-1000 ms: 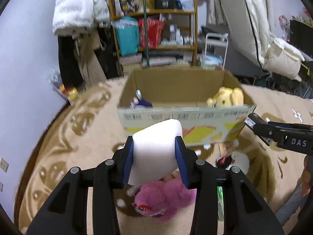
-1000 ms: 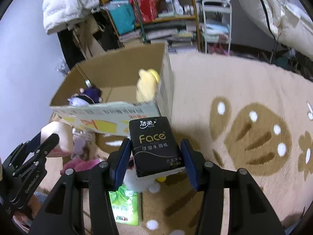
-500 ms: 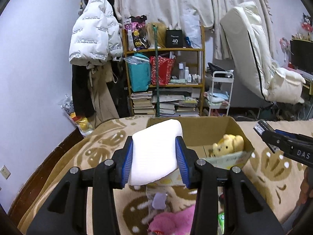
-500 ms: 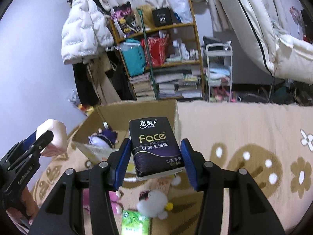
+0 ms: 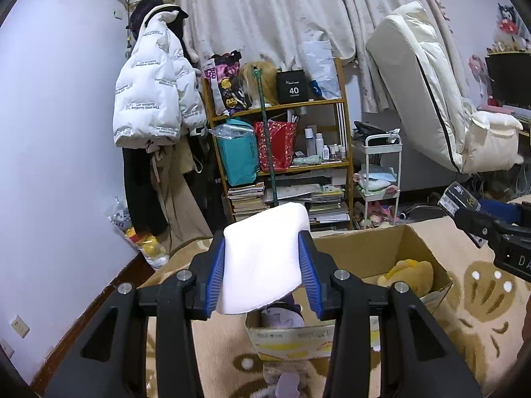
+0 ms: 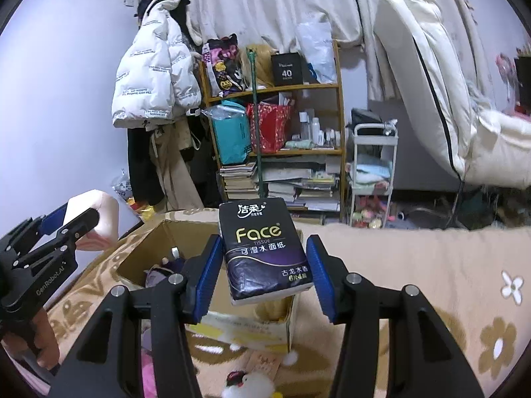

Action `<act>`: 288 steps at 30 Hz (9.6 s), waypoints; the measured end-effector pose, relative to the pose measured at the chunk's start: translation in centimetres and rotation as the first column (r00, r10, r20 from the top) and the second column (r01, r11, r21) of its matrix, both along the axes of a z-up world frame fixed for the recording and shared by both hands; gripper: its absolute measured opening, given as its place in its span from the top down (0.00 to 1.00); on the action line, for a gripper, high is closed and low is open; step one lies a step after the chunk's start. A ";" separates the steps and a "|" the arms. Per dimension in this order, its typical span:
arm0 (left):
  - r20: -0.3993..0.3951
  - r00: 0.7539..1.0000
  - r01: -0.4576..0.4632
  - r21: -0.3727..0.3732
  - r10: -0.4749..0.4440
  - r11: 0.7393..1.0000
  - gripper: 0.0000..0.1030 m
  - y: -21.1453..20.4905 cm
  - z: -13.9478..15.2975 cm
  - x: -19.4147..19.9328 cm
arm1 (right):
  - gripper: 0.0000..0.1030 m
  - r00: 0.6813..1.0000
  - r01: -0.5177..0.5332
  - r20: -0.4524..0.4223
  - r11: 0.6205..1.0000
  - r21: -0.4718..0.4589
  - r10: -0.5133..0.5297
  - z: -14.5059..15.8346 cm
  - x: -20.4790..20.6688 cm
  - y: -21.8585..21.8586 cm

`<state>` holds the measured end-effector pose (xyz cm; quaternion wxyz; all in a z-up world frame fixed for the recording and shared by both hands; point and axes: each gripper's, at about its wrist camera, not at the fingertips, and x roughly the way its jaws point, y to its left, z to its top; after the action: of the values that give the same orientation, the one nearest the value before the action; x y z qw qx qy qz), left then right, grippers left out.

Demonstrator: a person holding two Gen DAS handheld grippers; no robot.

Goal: Organize soft objects
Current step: 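Carry the roll with the left tool while the right tool carries the tissue pack to the box, then open the left tool to drop the roll in the box while the right tool releases the tissue pack, then withdraw both open tools from the box, then lower the left tool to the clear bag while the right tool approaches the white chick plush, then grasp the clear bag with the left tool while the right tool grasps the white chick plush, then carry the bag with the left tool while the right tool carries the chick to the box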

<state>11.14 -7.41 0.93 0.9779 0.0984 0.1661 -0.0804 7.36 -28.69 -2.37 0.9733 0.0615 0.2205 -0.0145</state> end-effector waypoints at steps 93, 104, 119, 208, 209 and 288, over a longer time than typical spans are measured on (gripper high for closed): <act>-0.281 0.952 -0.108 0.061 0.121 0.992 0.07 5.2 -3.2 -4.4 | 0.00 0.992 0.011 -0.124 1.000 0.004 -0.011 -1.8 -5.0 1.7; -0.337 0.934 -0.100 0.073 0.119 0.992 0.07 5.5 -4.7 -3.7 | 0.00 0.981 0.042 -0.193 0.998 0.036 -0.035 -2.8 -4.6 1.5; -0.409 0.909 -0.051 0.086 0.082 0.995 0.07 3.8 -8.0 -0.8 | 0.00 0.943 0.052 -0.331 0.996 0.071 -0.025 -6.6 -1.5 1.6; -0.712 0.701 -0.034 0.030 0.045 0.999 0.57 3.9 -17.9 5.0 | 0.19 0.667 0.102 -0.745 0.987 0.126 0.027 -19.7 5.6 -0.5; -0.715 0.698 -0.038 0.025 0.044 0.999 0.57 4.0 -17.9 5.0 | 0.23 0.667 0.093 -0.745 0.989 0.117 0.025 -19.5 5.5 -0.2; -0.421 0.902 -0.119 -0.029 0.096 0.992 0.59 4.5 -8.6 -0.7 | 0.99 0.872 0.017 -0.475 0.964 0.264 0.115 -8.9 0.2 0.9</act>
<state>10.47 -2.93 -7.66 0.9246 0.0432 0.3751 -0.0498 7.57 -27.80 -11.23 0.8699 0.1772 0.4596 0.0244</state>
